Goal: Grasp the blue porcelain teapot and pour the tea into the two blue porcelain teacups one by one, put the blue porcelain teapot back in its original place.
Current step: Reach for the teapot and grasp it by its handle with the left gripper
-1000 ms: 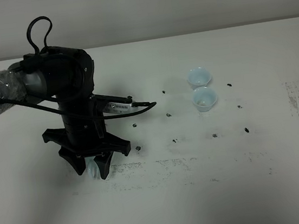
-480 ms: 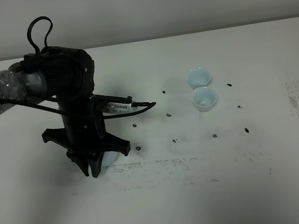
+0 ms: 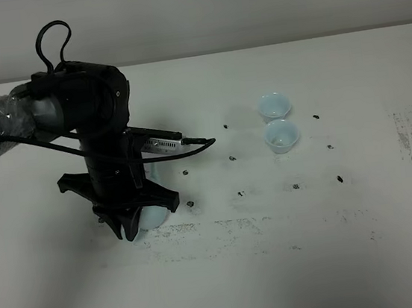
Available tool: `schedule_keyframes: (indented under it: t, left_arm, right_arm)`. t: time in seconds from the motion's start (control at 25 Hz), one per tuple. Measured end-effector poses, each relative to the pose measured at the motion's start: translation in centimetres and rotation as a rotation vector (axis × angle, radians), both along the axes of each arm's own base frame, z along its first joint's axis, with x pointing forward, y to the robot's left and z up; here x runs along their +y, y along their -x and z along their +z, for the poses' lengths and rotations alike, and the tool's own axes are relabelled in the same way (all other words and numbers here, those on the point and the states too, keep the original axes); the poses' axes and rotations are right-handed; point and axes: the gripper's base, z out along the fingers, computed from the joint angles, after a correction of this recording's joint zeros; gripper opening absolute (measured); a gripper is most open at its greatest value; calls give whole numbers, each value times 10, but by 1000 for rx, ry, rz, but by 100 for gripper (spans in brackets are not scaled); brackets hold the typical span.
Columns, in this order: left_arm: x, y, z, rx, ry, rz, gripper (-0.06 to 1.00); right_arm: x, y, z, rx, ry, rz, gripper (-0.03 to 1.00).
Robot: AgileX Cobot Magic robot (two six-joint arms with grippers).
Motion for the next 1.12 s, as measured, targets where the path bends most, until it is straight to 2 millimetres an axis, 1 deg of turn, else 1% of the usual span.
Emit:
schedule_keyframes:
  t: [0.32,0.48,0.84,0.92,1.0,1.12]
  left_arm:
    - [3,-1,21,-63,24,-103,6]
    - [3,0,28,-79,34,-123,6]
    - [5,-1,31,-96,18,-140,6]
    - [6,0,35,-109,14,-150,6]
    - [6,1,44,-149,0,-172,6]
    - [4,5,69,-260,6,-214,6]
  right_arm:
    - [0,0,0,0,0,0,59]
    - [0,0,0,0,0,0,59]
    - [0,0,0,0,0,0,59]
    - [0,0,0,0,0,0,59]
    - [0,0,0,0,0,0,59]
    - [0,0,0,0,0,0,59]
